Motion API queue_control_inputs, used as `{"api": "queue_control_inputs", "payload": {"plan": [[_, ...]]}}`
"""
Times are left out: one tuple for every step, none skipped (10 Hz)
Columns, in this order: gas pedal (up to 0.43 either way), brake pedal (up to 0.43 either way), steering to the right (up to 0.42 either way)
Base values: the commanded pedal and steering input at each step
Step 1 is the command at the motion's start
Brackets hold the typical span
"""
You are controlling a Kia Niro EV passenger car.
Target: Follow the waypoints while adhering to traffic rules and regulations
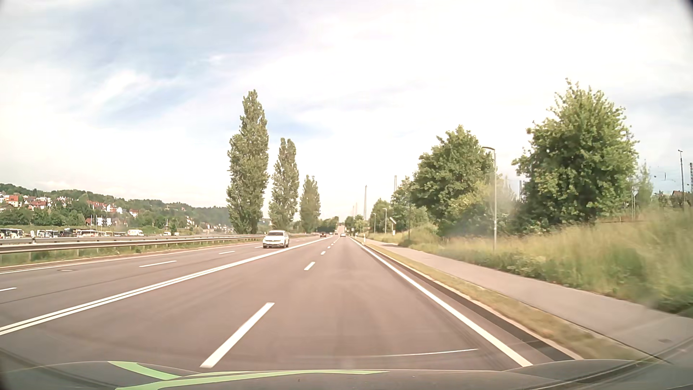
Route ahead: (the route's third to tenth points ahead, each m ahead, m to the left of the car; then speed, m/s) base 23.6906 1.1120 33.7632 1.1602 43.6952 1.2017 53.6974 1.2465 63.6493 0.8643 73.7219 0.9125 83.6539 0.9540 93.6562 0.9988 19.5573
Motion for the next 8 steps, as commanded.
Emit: {"api": "queue_control_inputs", "payload": {"plan": [[0.098, 0.0, 0.0], [0.098, 0.0, 0.0], [0.098, 0.0, 0.001], [0.098, 0.0, 0.001], [0.098, 0.0, 0.001], [0.098, 0.0, 0.001], [0.087, 0.0, 0.001], [0.087, 0.0, 0.001]]}}
